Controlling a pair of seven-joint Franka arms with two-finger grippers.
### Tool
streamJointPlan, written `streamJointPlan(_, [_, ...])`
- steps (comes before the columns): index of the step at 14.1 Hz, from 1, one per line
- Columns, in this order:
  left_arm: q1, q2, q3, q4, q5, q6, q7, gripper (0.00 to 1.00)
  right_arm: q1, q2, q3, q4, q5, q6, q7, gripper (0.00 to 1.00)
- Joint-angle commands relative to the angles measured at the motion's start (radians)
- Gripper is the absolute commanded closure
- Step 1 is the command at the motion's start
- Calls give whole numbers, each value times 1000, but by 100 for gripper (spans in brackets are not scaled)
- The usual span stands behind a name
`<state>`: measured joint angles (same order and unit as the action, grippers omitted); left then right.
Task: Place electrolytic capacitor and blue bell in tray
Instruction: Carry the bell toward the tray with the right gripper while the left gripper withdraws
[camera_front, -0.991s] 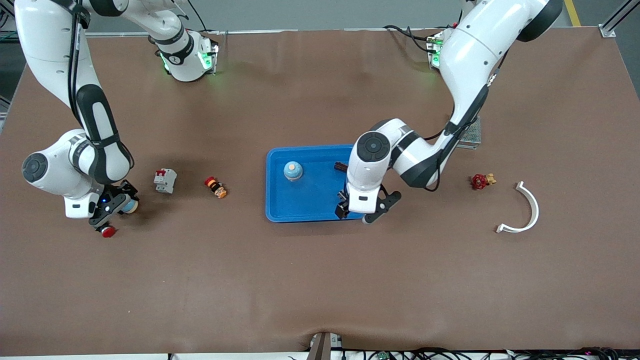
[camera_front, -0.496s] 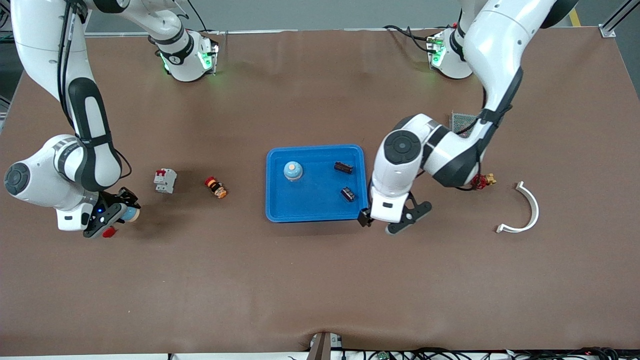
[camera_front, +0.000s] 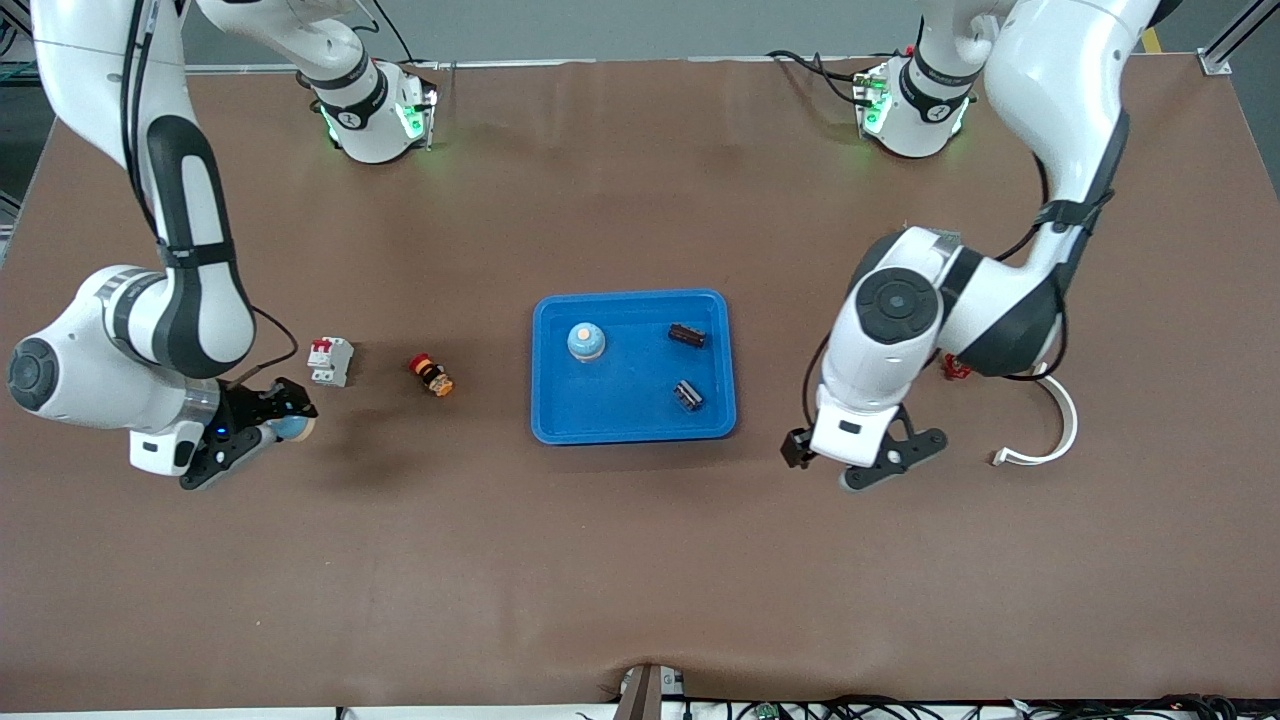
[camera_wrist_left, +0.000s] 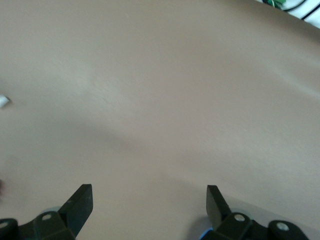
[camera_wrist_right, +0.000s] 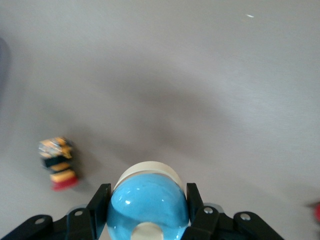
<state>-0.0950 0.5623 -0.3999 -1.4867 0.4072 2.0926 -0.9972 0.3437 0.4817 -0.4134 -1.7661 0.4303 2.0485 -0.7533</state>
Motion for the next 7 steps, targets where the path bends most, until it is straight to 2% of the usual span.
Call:
streamJointPlan(1, [41, -53, -5, -7, 4, -52, 110, 0, 79, -60, -5, -10, -1, -34, 203, 57])
streamJointPlan(7, [132, -133, -16, -1, -5, -135, 282, 0, 280, -92, -7, -7, -8, -47, 671, 57])
